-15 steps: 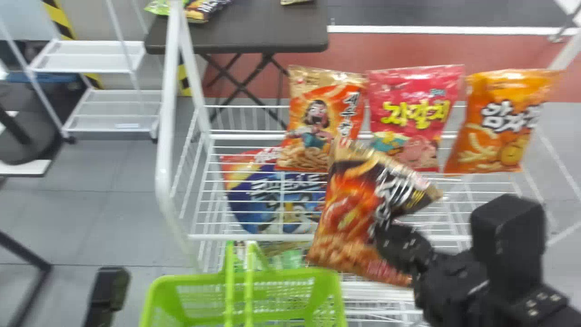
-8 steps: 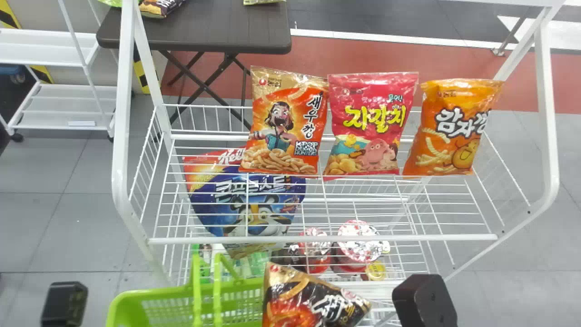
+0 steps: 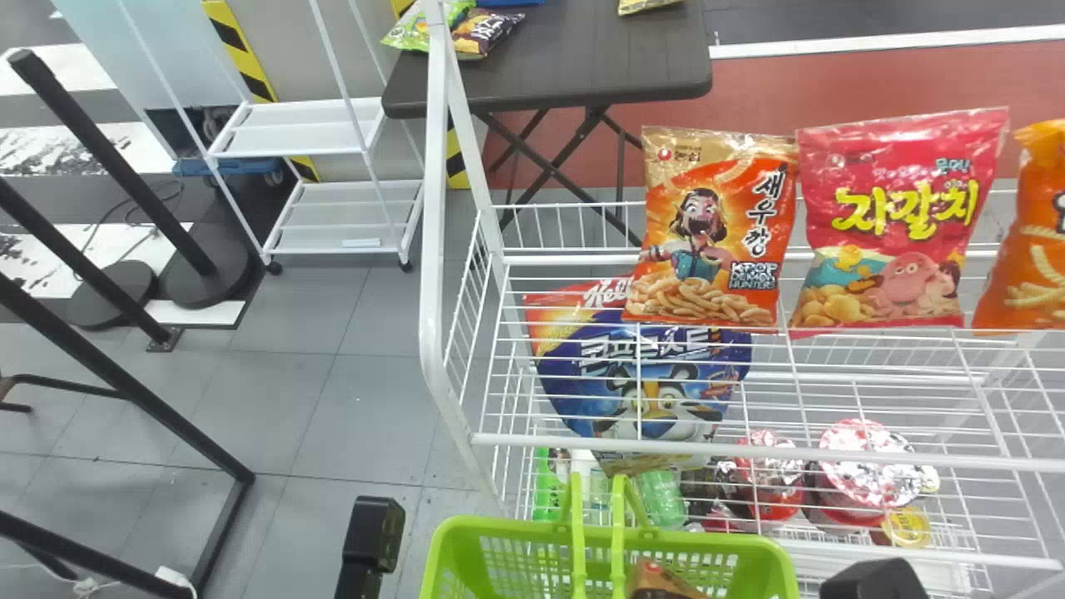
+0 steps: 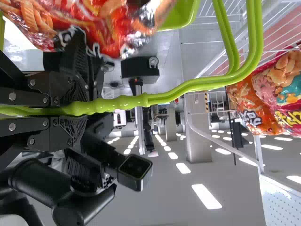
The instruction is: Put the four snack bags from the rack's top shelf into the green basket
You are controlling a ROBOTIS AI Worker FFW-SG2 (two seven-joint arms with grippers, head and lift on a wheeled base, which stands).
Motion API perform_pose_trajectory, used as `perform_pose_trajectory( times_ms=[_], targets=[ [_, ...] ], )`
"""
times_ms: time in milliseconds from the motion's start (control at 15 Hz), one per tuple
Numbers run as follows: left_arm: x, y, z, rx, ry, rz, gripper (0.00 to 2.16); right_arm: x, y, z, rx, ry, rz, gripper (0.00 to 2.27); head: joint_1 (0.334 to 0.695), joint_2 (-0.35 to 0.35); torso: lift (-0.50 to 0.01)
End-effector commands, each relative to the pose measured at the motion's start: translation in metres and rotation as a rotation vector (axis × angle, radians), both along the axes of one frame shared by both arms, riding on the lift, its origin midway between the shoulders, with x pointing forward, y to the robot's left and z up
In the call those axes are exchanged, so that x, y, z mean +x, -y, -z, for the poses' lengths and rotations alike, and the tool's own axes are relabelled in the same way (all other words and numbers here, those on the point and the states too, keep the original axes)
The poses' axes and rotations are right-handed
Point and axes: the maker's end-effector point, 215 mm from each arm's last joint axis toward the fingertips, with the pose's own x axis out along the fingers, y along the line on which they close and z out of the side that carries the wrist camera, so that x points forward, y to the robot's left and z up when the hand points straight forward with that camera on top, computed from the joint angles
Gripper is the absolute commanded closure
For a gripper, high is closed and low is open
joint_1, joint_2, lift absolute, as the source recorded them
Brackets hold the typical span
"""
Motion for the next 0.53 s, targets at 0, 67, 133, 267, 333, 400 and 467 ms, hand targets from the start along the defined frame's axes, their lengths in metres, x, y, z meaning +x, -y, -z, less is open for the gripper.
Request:
perform_pose_trajectory(
  times_ms=[0,67,133,267,333,400,467],
  targets=[
    [0.001,-0.001,0.0,0.003,0.001,-0.001,2.14,0.008,0.013,-0.004,0.003,0.014,0.023,0.0,0.695,0.177,0.0],
    [0.0,-0.001,0.0,0.003,0.001,0.001,2.14,0.023,0.019,-0.01,0.014,0.062,0.045,0.05,0.695,0.159,0.0],
    [0.0,0.0,0.0,0.003,0.0,0.001,2.14,0.038,0.021,-0.018,0.033,0.115,0.061,0.05,0.695,0.12,0.0],
    [0.0,0.001,0.0,0.002,0.0,0.005,2.14,0.078,0.023,-0.039,0.074,0.258,0.095,0.05,0.695,0.086,0.0],
    [-0.002,0.003,0.001,0.001,-0.004,0.008,2.14,0.097,0.023,-0.05,0.101,0.332,0.111,0.05,0.695,0.072,0.0],
    [-0.002,0.004,0.002,0.002,-0.005,0.011,2.14,0.124,0.023,-0.069,0.134,0.44,0.136,0.06,0.695,0.059,0.0],
    [-0.004,0.006,0.002,0.001,-0.007,0.016,2.14,0.157,0.024,-0.094,0.174,0.589,0.171,0.06,0.695,0.041,0.0]
  ],
)
